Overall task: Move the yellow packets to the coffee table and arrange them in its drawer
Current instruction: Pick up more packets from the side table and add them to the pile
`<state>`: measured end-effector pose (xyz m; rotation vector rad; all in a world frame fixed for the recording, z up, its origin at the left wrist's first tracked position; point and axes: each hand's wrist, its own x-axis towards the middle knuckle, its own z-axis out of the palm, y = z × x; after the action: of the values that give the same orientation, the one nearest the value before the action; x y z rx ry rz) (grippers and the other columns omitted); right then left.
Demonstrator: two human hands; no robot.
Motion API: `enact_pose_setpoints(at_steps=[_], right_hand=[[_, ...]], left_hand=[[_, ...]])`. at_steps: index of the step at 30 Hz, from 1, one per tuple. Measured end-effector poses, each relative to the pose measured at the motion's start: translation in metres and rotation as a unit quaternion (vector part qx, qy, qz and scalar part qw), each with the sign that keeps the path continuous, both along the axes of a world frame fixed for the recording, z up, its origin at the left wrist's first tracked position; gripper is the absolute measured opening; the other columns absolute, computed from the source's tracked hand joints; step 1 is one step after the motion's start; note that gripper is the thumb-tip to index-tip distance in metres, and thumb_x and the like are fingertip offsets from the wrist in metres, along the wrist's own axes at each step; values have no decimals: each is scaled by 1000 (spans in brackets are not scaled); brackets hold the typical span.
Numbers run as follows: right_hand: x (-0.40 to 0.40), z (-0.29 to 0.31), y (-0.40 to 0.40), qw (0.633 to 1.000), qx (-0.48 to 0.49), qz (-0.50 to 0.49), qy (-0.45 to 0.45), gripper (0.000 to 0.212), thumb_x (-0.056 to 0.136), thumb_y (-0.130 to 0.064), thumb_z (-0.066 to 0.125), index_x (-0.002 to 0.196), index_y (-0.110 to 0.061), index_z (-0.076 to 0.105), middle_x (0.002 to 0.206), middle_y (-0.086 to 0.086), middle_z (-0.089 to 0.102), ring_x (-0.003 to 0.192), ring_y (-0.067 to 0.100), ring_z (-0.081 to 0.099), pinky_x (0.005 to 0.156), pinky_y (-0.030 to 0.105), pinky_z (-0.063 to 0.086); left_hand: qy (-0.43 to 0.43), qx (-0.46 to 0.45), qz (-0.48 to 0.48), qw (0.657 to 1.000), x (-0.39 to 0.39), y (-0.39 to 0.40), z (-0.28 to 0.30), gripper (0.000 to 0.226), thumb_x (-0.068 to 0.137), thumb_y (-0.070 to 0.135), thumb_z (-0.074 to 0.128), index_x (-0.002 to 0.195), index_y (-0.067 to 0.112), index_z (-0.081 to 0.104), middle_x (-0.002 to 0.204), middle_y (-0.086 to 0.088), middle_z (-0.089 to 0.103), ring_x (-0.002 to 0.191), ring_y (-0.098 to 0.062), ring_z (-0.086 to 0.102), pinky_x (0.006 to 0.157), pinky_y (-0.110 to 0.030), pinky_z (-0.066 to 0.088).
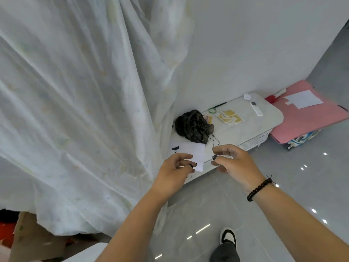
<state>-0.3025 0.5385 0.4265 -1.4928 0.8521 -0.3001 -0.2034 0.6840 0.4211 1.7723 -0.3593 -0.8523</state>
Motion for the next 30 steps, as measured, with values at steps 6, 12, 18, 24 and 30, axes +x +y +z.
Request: enact_pose_setpoints(at_steps=[6, 12, 18, 24, 30], right_hand=[[15, -8, -105, 1000, 14, -14, 12, 22, 84, 2, 60, 100, -13, 66, 111, 6, 63, 99, 27, 67, 71, 25, 54], [24, -8, -227, 999, 23, -9, 39, 20, 86, 1, 59, 100, -12, 66, 107, 5, 63, 97, 26, 68, 70, 25, 54], [42, -8, -332, 998, 13, -8, 60, 20, 86, -1, 60, 100, -13, 67, 110, 8, 64, 94, 25, 69, 67, 25, 52], [77, -21, -409, 998, 27, -22, 59, 19, 86, 0, 60, 98, -13, 67, 109, 8, 64, 92, 25, 69, 70, 28, 53], [134, -45, -477, 995, 57, -31, 71, 19, 87, 0, 59, 104, -8, 65, 106, 9, 64, 90, 26, 67, 70, 27, 53]], left_hand=[[19, -2, -15, 1000, 22, -107, -9, 28, 90, 1, 55, 113, 17, 62, 102, -2, 72, 93, -13, 69, 84, -26, 51], [41, -2, 1, 999, 34, -228, -17, 27, 91, 1, 53, 111, 17, 62, 99, 1, 72, 91, -13, 70, 82, -27, 52], [55, -7, -5, 998, 54, -330, -21, 27, 91, 1, 54, 110, 18, 62, 98, 2, 74, 87, -9, 70, 78, -25, 51], [56, -8, -5, 998, 100, -406, -29, 27, 91, 1, 52, 109, 19, 63, 95, 3, 75, 88, -10, 71, 74, -24, 50], [65, 20, -18, 997, 160, -483, -51, 26, 91, 2, 51, 110, 18, 61, 97, 2, 74, 89, -12, 70, 78, -26, 50]])
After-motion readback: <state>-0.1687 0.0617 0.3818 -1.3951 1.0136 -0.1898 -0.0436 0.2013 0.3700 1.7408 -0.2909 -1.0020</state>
